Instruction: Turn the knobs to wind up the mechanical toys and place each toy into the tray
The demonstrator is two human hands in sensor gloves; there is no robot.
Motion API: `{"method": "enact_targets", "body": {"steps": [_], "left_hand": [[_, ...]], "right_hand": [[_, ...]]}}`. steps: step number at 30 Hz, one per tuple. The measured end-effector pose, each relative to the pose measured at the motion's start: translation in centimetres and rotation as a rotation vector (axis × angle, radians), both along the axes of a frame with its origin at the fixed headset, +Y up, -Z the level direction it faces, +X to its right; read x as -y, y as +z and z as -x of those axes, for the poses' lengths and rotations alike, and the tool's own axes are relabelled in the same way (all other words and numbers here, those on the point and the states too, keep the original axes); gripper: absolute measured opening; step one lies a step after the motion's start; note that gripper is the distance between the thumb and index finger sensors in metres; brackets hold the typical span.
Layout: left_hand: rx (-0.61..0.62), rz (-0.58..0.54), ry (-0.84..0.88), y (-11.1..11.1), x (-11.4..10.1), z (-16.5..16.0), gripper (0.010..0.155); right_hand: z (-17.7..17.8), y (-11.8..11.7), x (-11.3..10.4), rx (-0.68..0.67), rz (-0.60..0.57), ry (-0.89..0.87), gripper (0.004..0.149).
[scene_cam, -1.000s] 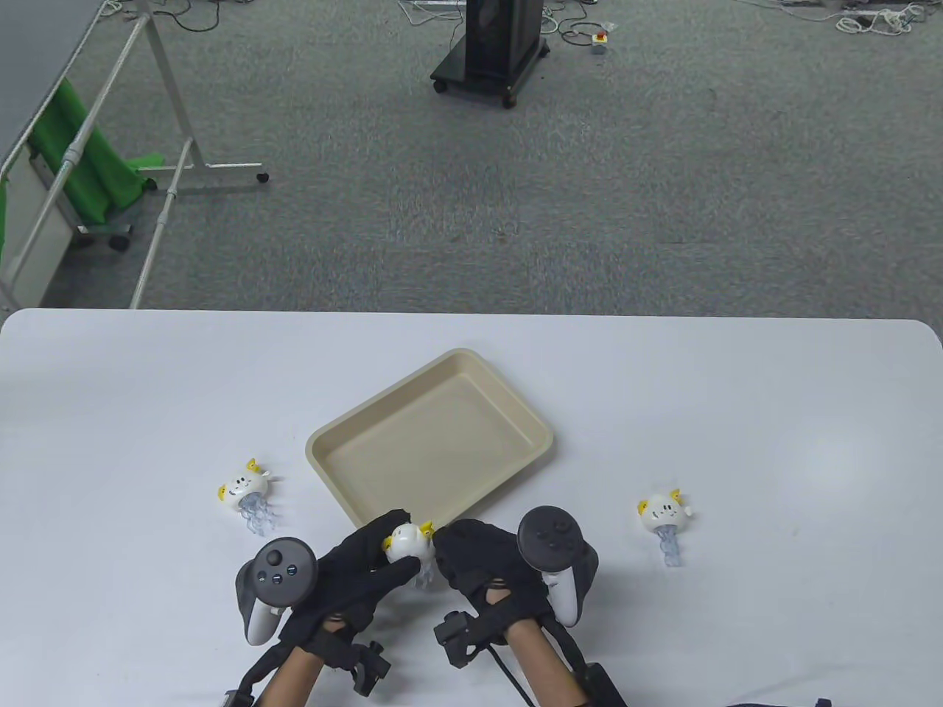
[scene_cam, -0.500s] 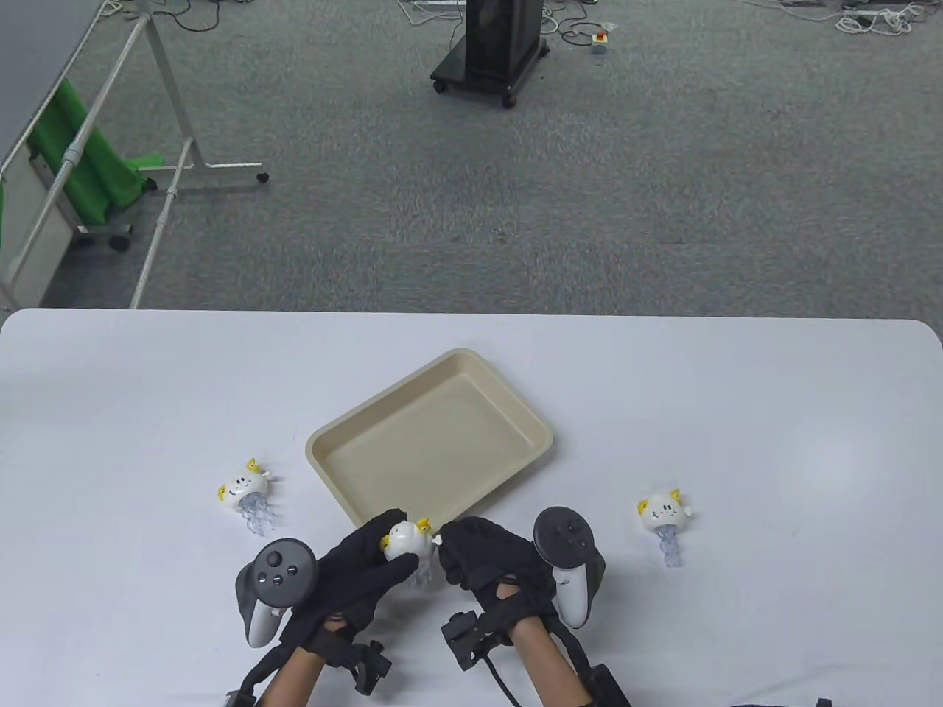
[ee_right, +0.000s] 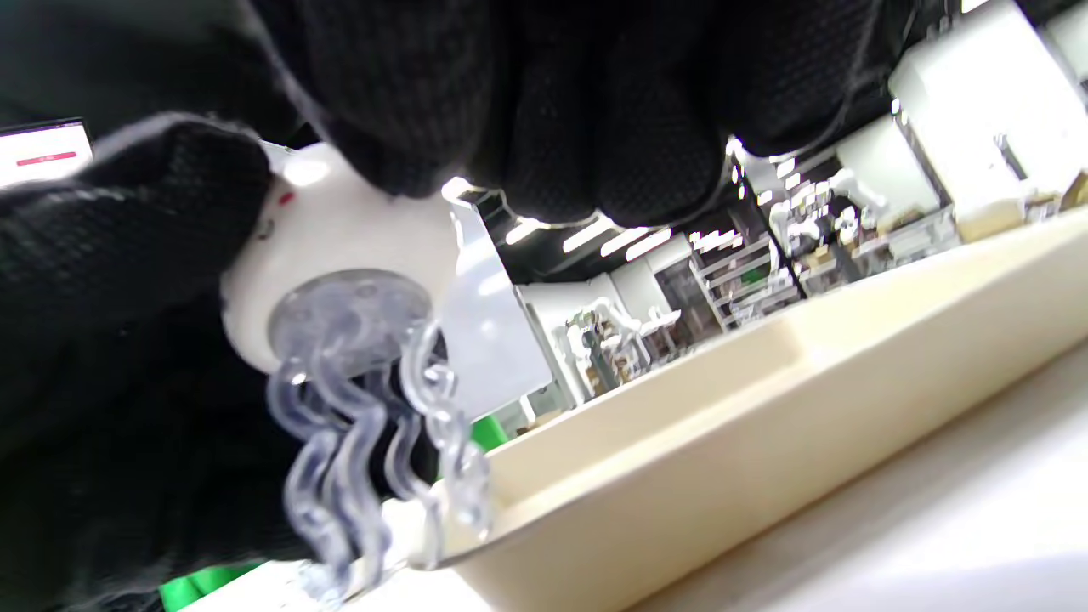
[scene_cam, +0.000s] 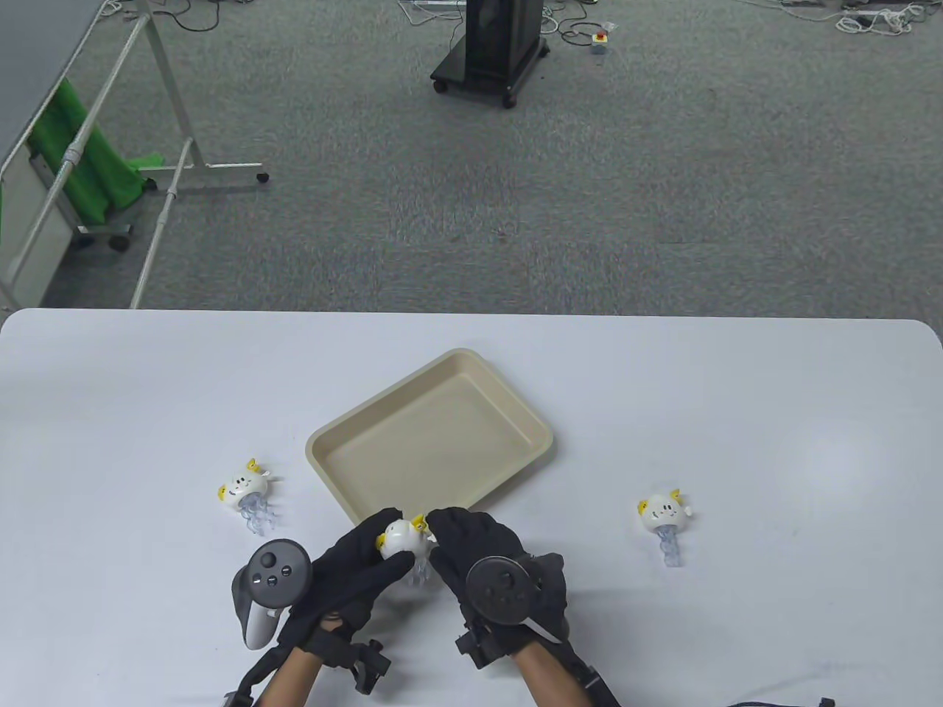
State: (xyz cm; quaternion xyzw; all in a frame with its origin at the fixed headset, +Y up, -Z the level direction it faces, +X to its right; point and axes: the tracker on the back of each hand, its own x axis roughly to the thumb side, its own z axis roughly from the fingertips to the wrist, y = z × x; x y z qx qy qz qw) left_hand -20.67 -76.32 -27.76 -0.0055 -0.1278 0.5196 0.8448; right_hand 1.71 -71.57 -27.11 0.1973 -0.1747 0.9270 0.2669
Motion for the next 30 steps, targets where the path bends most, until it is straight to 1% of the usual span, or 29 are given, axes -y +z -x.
{"method": "enact_targets", "body": {"steps": [3, 5, 7, 10, 14, 18, 21, 23, 25, 27, 30], "left_hand": [[0.001, 0.002, 0.004, 0.0, 0.0, 0.0, 0.077], [0.003, 0.003, 0.007, 0.0, 0.0, 0.0, 0.077], [0.004, 0.004, 0.009, 0.0, 0.0, 0.0, 0.077], [0.002, 0.000, 0.002, 0.0, 0.0, 0.0, 0.077], [0.012, -0.004, -0.002, 0.0, 0.0, 0.0, 0.077], [0.021, -0.009, -0.014, 0.0, -0.1, -0.2, 0.077], [0.025, -0.011, -0.018, 0.0, -0.2, -0.3, 0.077], [0.034, -0.014, -0.025, -0.1, -0.2, -0.4, 0.077], [0.041, -0.014, -0.030, -0.1, -0.2, -0.4, 0.076], [0.046, -0.011, -0.030, 0.0, -0.1, -0.5, 0.076], [0.051, -0.012, -0.041, -0.1, -0.1, -0.6, 0.077]], "right_hand": [[0.2, 0.2, 0.0, 0.010, -0.054, 0.043, 0.048], [0.3, 0.2, -0.1, 0.009, -0.066, 0.055, 0.047], [0.2, 0.1, -0.1, 0.005, -0.049, 0.041, 0.046], [-0.1, -0.4, -0.1, -0.019, 0.024, -0.011, 0.044], [-1.0, -1.7, 0.2, -0.068, 0.185, -0.165, 0.043], [-1.8, -2.8, 1.0, -0.067, 0.363, -0.347, 0.040], [-2.2, -3.3, 1.9, 0.002, 0.478, -0.510, 0.039], [-2.5, -3.5, 2.8, 0.081, 0.634, -0.631, 0.039], [-2.6, -3.4, 3.5, 0.146, 0.753, -0.730, 0.038], [-2.7, -3.3, 4.1, 0.201, 0.820, -0.786, 0.037], [-2.8, -3.3, 4.2, 0.216, 0.826, -0.790, 0.036]]}}
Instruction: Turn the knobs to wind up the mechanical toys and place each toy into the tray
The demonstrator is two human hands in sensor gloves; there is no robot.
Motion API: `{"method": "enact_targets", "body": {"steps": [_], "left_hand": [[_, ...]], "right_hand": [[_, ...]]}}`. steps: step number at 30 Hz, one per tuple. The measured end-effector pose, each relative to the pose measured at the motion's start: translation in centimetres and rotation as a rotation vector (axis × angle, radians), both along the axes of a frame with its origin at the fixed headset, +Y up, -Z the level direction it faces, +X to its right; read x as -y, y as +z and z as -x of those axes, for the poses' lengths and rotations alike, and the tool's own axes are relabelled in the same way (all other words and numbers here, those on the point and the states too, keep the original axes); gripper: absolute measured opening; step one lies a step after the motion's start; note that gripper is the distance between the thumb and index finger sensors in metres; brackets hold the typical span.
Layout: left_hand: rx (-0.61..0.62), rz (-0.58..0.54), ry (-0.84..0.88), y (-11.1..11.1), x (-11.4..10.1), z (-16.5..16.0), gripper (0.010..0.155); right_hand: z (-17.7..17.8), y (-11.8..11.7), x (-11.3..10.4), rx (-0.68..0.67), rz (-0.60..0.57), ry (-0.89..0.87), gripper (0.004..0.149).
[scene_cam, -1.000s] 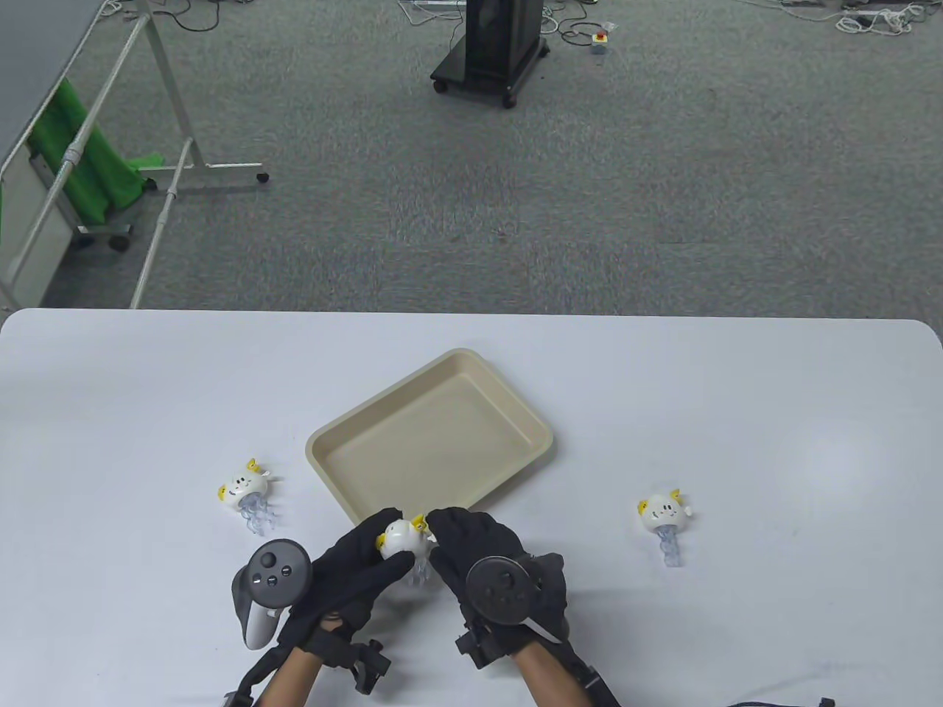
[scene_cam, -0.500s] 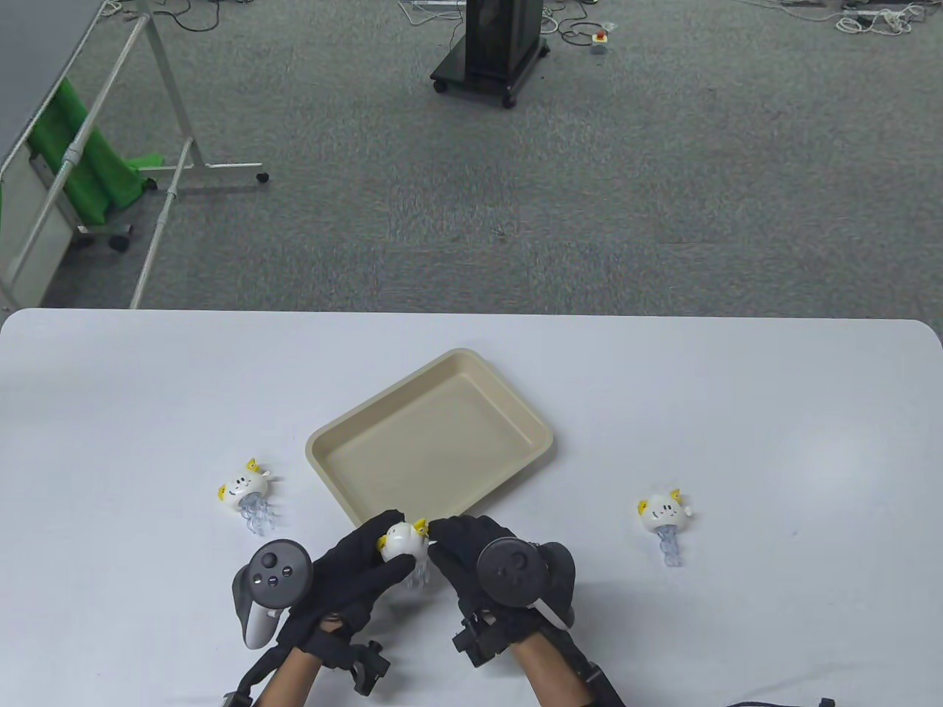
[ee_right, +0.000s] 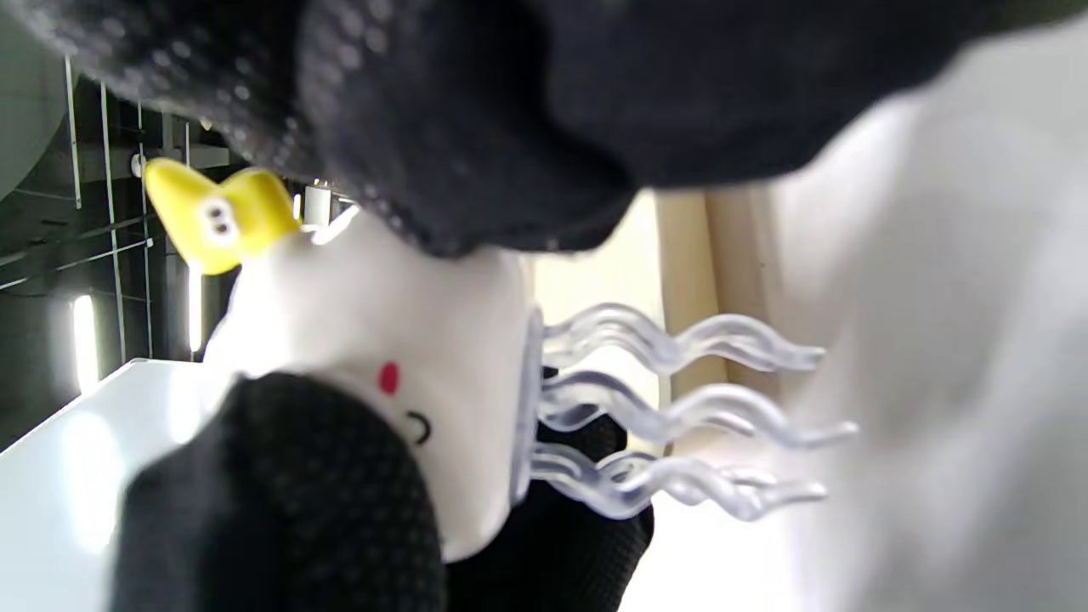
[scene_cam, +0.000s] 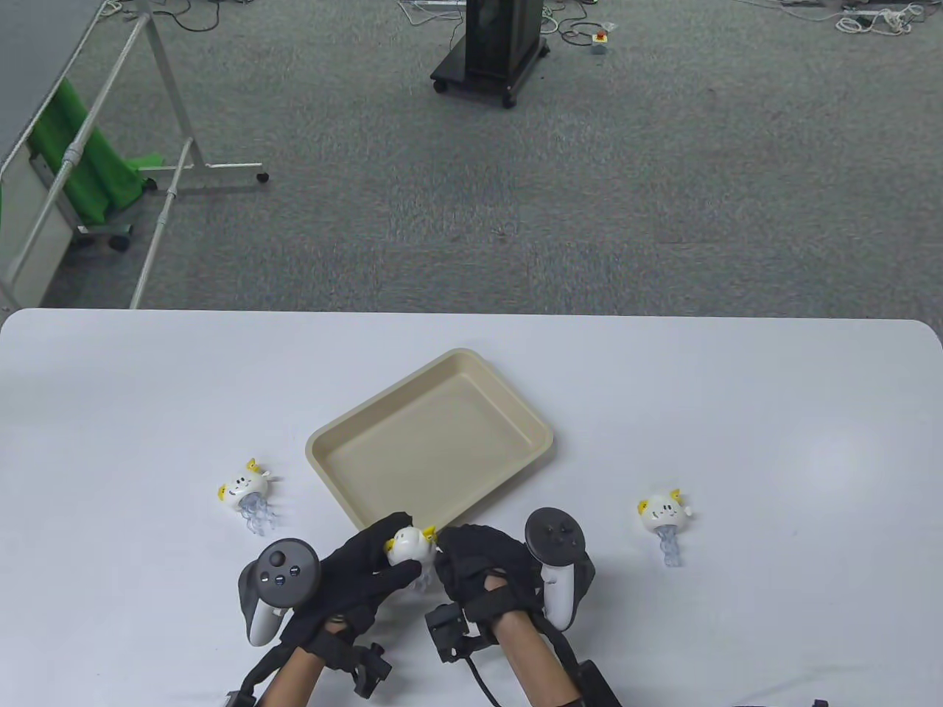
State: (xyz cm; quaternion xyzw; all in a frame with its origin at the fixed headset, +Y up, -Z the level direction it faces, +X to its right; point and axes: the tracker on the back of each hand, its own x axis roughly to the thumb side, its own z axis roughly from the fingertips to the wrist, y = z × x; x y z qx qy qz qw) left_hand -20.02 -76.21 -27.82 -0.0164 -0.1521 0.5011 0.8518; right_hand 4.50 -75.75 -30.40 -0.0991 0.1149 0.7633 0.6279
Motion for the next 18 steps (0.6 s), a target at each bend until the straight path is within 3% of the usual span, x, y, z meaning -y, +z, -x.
{"method": "enact_targets", "body": {"steps": [6, 10, 13, 18], "left_hand": [[-0.019, -0.005, -0.013, 0.0, 0.1, 0.1, 0.076], [-0.050, 0.003, 0.015, -0.1, 0.0, 0.5, 0.076], [-0.064, 0.005, 0.041, -0.1, 0.1, 0.9, 0.077], [-0.070, 0.001, 0.048, -0.1, 0.0, 1.1, 0.077]], "right_hand": [[-0.2, -0.2, -0.4, -0.117, -0.089, 0.064, 0.040], [-0.7, 0.6, -2.3, -0.026, -0.363, 0.208, 0.050], [-0.6, 1.3, -3.7, -0.071, -0.533, 0.357, 0.057], [0.7, 2.4, -4.5, -0.168, -0.672, 0.570, 0.065]]}}
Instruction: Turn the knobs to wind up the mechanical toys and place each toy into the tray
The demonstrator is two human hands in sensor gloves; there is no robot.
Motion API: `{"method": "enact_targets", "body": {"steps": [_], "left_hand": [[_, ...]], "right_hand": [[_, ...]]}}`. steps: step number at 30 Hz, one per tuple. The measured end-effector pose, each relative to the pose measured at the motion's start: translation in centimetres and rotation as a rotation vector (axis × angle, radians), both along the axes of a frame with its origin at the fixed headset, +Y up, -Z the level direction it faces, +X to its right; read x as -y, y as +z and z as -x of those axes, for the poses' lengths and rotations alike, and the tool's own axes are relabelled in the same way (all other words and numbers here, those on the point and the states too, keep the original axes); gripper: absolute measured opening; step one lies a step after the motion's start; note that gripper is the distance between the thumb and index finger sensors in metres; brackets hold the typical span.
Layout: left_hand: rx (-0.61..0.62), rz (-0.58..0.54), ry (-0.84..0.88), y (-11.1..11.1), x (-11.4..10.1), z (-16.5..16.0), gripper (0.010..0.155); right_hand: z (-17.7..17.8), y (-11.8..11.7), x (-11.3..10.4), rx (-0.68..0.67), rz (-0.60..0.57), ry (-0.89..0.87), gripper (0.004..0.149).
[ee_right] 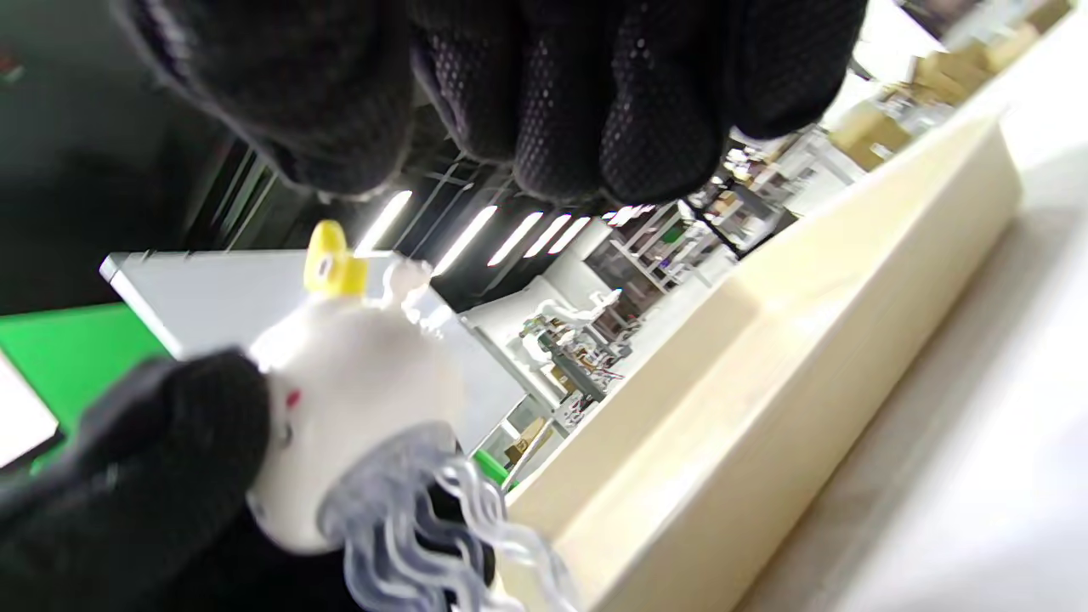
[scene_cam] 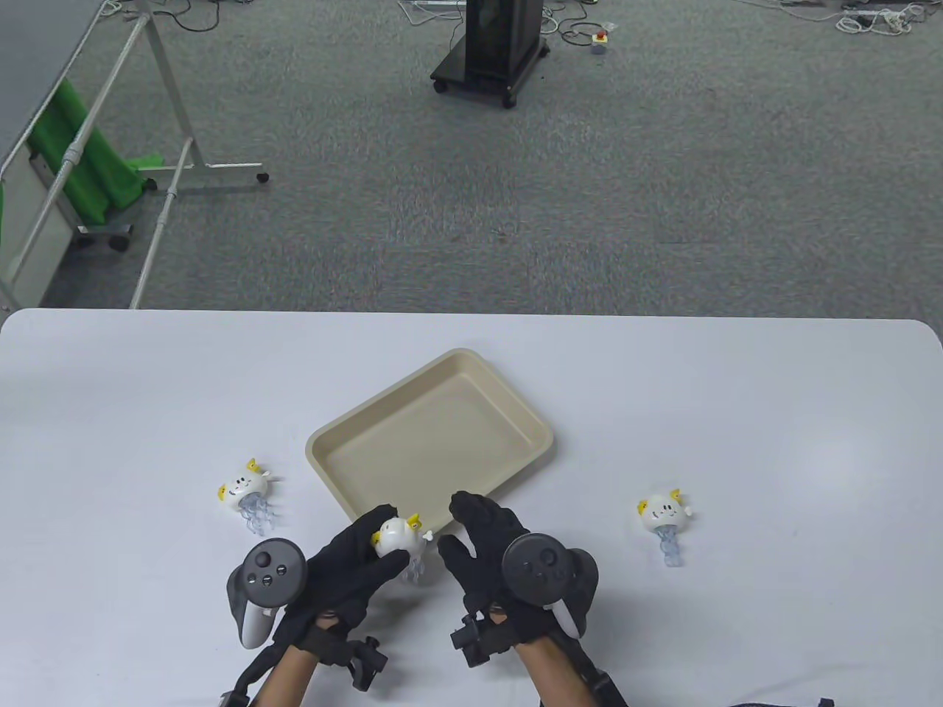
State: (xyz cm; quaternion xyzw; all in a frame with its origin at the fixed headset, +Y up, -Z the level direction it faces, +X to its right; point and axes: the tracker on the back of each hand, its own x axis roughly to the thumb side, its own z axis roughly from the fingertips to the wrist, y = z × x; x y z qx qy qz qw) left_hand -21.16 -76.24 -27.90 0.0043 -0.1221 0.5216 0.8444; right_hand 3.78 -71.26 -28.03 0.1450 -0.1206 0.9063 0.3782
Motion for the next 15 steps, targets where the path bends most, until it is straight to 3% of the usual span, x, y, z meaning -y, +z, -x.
{"method": "enact_targets", "body": {"steps": [5, 15], "left_hand": [[0.004, -0.003, 0.000, 0.0, 0.0, 0.0, 0.077], [0.007, 0.000, -0.003, 0.0, 0.0, -0.1, 0.077]], "right_hand": [[1.9, 0.8, 0.3, -0.032, -0.082, 0.237, 0.068], [3.4, 1.6, 0.5, 0.023, -0.234, 0.370, 0.053]]}}
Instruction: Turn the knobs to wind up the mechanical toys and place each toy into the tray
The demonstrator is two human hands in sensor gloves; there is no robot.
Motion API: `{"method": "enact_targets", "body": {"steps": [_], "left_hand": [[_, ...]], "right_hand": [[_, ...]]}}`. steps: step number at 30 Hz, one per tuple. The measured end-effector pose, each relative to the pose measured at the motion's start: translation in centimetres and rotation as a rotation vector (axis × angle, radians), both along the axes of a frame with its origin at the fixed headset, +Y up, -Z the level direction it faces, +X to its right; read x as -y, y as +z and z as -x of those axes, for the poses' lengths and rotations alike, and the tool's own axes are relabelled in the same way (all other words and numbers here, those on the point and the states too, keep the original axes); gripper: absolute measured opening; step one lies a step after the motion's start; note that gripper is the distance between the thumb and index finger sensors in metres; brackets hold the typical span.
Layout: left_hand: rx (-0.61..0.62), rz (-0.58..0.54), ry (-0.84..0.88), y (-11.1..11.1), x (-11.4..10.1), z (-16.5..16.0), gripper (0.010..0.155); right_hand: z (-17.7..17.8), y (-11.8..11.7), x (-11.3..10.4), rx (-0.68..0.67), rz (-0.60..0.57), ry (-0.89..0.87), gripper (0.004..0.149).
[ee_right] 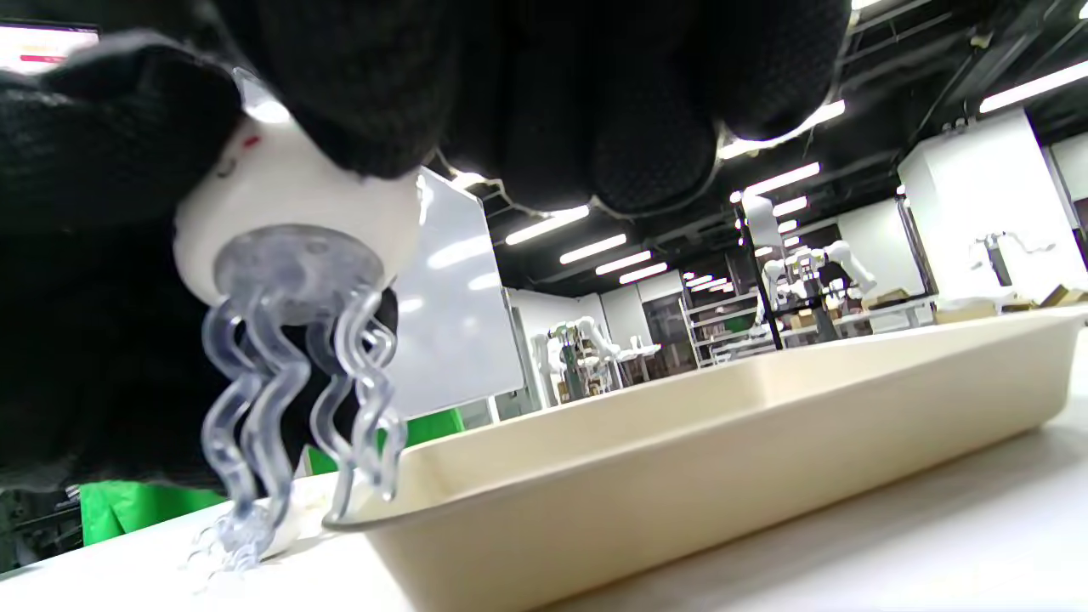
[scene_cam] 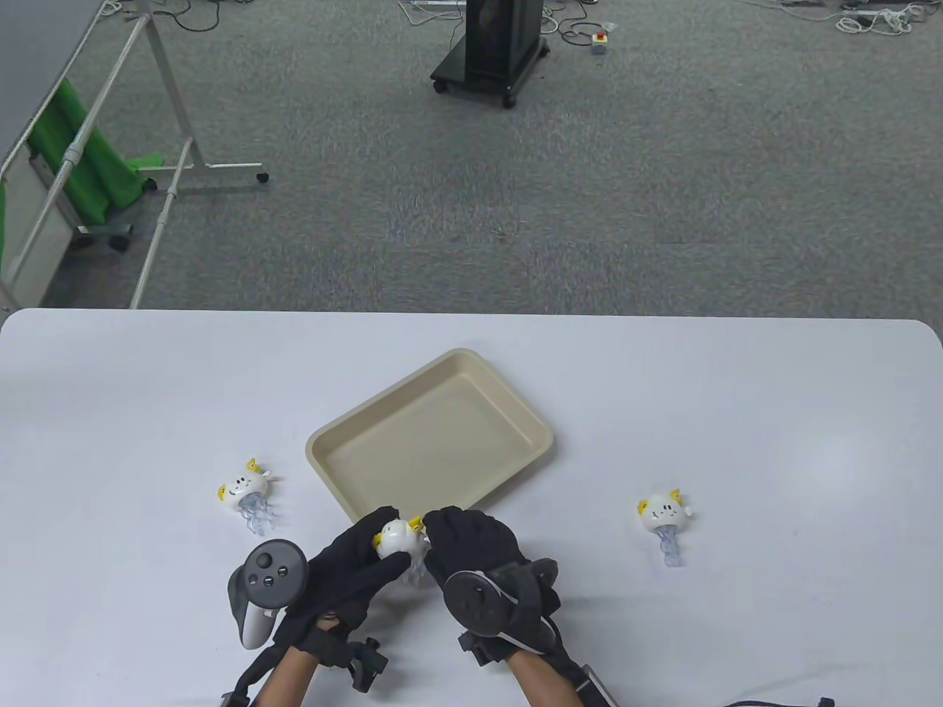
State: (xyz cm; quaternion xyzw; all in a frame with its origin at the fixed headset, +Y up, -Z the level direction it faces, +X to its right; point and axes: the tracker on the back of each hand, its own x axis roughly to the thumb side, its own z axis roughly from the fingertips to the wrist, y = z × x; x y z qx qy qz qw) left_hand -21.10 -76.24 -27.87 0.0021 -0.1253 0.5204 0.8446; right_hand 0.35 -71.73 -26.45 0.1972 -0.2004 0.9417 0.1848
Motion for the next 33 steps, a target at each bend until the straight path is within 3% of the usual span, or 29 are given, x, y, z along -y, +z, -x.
{"method": "enact_targets", "body": {"steps": [7, 9, 18, 27, 30, 33], "left_hand": [[0.008, 0.008, 0.033, 0.1, -0.1, -0.1, 0.077], [0.012, 0.003, 0.029, 0.1, -0.1, -0.1, 0.077], [0.059, 0.013, 0.030, 0.1, -0.1, -0.5, 0.077], [0.066, -0.013, -0.051, 0.1, -0.3, -1.0, 0.076], [0.070, -0.011, -0.060, 0.1, -0.3, -1.2, 0.077], [0.066, -0.005, -0.050, 0.1, -0.3, -1.2, 0.077]], "right_hand": [[0.1, 0.3, -0.3, -0.025, -0.130, 0.048, 0.044], [-0.1, 0.2, -0.4, -0.034, -0.115, 0.031, 0.044], [-2.6, -2.4, -0.2, -0.101, 0.251, -0.374, 0.040], [-4.0, -3.7, 3.6, 0.179, 0.827, -0.923, 0.038], [-4.1, -3.6, 3.9, 0.228, 0.829, -0.952, 0.037], [-4.1, -3.7, 3.7, 0.190, 0.815, -0.921, 0.038]]}}
